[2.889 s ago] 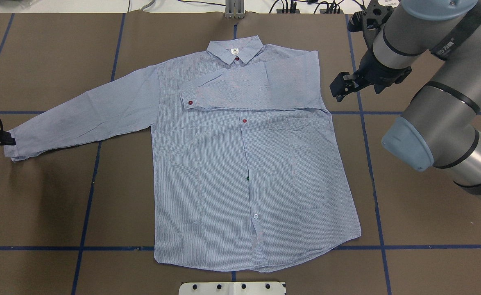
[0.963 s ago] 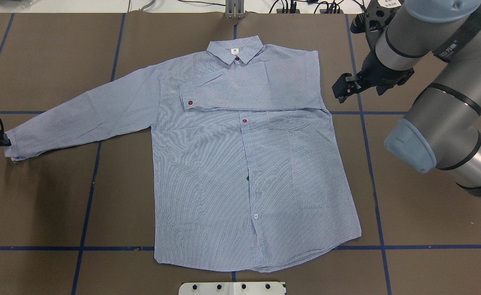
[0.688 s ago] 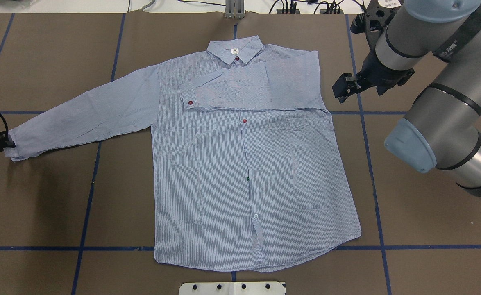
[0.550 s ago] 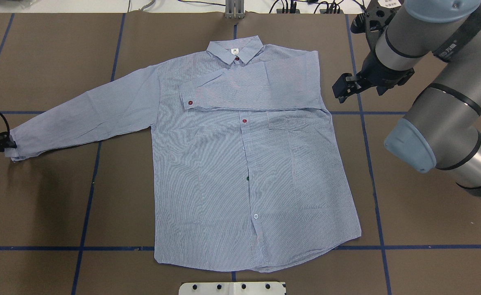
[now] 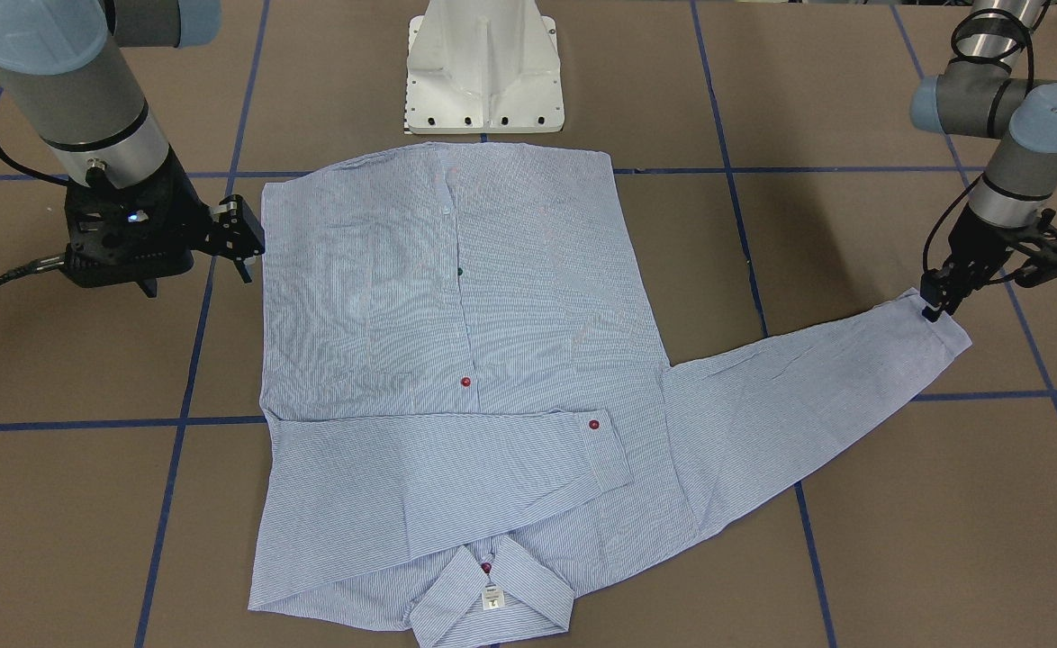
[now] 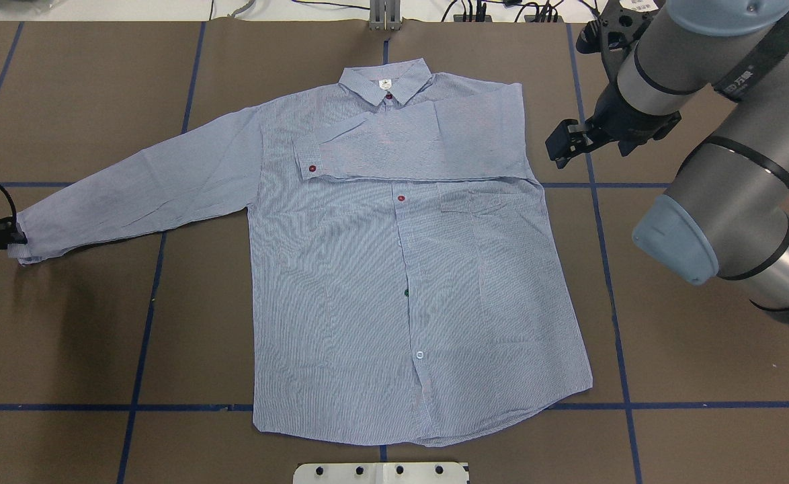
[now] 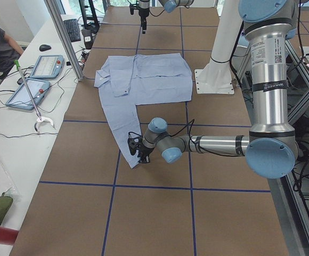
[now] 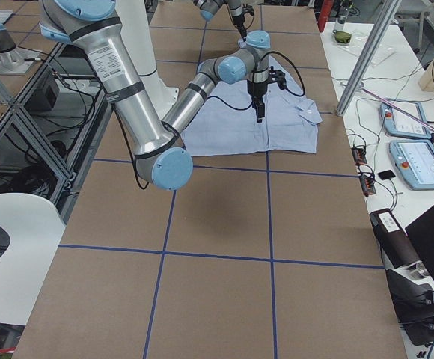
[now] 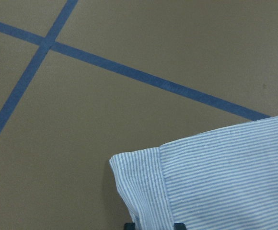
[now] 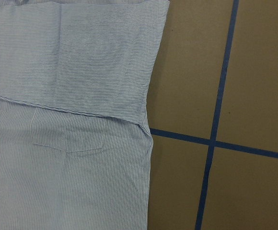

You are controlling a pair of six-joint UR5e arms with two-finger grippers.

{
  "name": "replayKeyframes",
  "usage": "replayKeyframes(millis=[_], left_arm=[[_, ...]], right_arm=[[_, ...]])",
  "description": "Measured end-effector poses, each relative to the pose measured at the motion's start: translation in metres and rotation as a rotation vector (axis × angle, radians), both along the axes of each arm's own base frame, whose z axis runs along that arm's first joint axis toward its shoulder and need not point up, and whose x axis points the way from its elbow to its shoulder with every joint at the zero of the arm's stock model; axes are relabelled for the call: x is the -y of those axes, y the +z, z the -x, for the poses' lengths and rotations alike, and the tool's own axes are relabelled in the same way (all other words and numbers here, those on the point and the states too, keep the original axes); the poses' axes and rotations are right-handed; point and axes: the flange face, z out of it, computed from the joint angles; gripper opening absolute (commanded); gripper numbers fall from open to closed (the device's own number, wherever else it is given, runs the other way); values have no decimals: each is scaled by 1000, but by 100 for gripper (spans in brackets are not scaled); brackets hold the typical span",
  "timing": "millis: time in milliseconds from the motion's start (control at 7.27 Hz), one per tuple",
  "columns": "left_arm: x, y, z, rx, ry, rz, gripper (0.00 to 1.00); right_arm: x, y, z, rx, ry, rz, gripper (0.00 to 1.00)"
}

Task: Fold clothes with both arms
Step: 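Lower the left gripper to the sleeve cuff nearest it and grasp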

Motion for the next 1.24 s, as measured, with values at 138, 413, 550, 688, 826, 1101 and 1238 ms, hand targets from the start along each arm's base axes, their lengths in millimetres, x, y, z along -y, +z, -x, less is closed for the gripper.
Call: replayKeyframes(millis=[138,413,550,688,826,1101,1238], left_arm=[[-1,2,1,3,0,2,35],[-3,4,3,6,-1,5,24],[-3,4,3,6,-1,5,15],[-4,3,4,6,-2,5,3],[-4,3,4,5,-2,4,0],[-3,0,3,0,-1,1,0],[-2,-11,3,-14,1,-11,0]], right_arm=[[0,0,0,0,0,0,100],[0,0,0,1,0,0,100],[0,0,0,0,0,0,100],[-1,1,-1,0,0,0,100],[-2,1,-1,0,0,1,100],[-3,2,-2,0,1,1,100],[-3,3,-3,-1,0,3,100]])
